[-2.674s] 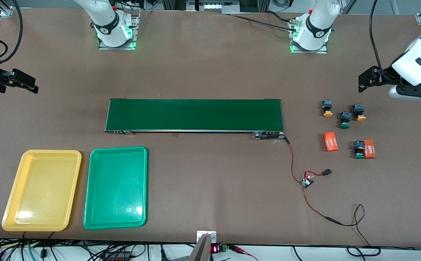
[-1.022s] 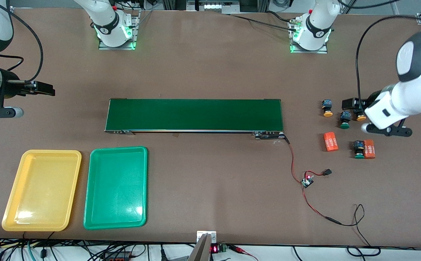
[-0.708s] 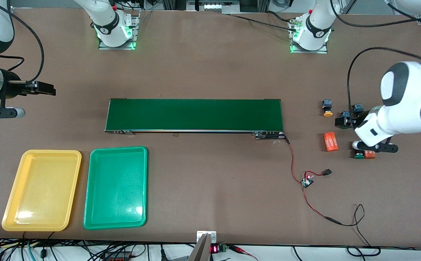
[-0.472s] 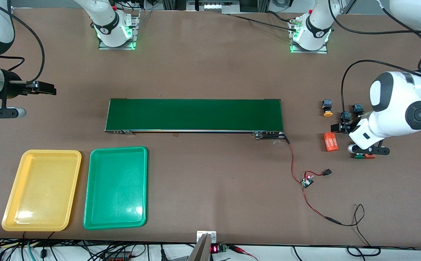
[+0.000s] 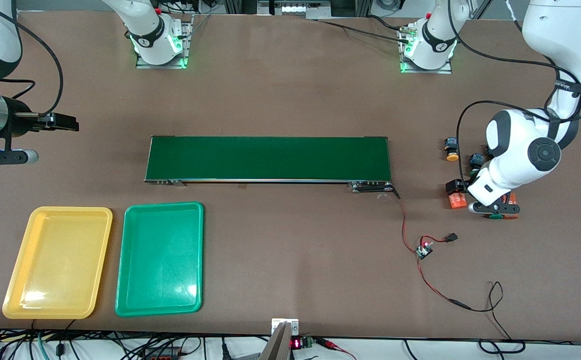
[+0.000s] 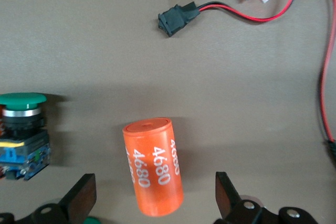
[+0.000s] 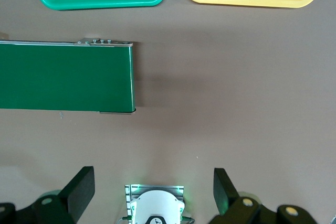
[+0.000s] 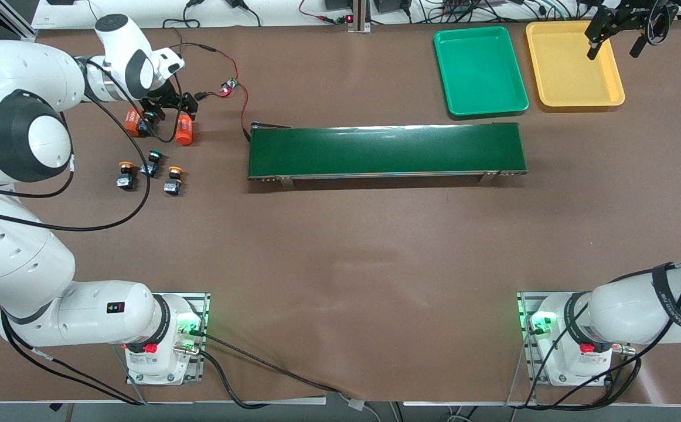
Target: Sort buttons by color to trays
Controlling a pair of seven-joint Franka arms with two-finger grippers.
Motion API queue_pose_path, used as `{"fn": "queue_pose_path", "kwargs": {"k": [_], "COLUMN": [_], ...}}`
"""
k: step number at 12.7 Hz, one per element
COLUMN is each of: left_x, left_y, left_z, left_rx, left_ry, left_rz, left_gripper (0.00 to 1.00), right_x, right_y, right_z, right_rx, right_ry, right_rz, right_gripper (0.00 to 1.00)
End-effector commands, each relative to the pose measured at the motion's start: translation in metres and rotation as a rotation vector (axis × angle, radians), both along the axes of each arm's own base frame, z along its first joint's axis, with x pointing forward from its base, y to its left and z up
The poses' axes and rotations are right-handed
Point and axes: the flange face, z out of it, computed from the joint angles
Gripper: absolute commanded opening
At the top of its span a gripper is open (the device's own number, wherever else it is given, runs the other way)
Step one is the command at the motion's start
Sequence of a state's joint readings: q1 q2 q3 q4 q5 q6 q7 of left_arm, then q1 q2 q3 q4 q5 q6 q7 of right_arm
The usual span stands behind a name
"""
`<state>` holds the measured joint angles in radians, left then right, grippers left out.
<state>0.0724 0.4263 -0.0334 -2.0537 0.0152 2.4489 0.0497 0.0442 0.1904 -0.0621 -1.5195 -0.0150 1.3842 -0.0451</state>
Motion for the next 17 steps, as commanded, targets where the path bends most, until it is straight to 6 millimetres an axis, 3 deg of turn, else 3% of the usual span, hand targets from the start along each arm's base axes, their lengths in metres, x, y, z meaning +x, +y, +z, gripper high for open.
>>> {"fn": "queue_pose_path", "kwargs": {"k": [1, 3, 4, 7, 8, 9, 12, 15, 17], "left_x": [-0.001, -0.003, 0.0, 0.004, 0.004, 0.006, 0.02, 0.026, 0.015], "left_y": [0.007, 0.007, 0.008, 0.003, 0.006, 0.006, -0.007, -0.056, -0.116], "left_z": [-0.02, -0.036, -0.043, -0.037, -0.035, -0.025, 0.032, 0.086, 0.107], "left_rx": [0.003, 0.001, -0.002, 0.0, 0.0, 0.001, 0.001, -0.034, -0.065], "left_ry": [-0.005, 0.018, 0.024, 0.03, 0.033, 0.02, 0.091, 0.298, 0.378], "left_rz": [-0.001, 0.005, 0.014, 0.03, 0.041, 0.039, 0.001, -0.074, -0.198], "left_gripper": [1.0, 0.98, 0.91, 0.42, 0.36, 0.31, 0.28, 0.27, 0.22], "right_x": [-0.002, -0.002, -0.002, -0.002, -0.002, -0.002, -0.002, -0.002, -0.002], "right_y": [-0.001, -0.001, -0.001, -0.001, -0.002, -0.002, -0.001, -0.002, -0.002], "right_z": [0.001, 0.001, 0.001, 0.001, 0.001, 0.001, 0.001, 0.001, 0.001], "right_rx": [0.017, 0.018, 0.018, 0.018, 0.018, 0.018, 0.018, 0.019, 0.019], "right_ry": [0.01, 0.013, 0.012, 0.012, 0.012, 0.012, 0.012, 0.013, 0.013], "right_rz": [0.01, 0.014, 0.014, 0.014, 0.013, 0.013, 0.014, 0.013, 0.013], "right_gripper": [1.0, 1.0, 1.0, 1.0, 1.0, 1.0, 1.0, 1.0, 1.0]}}
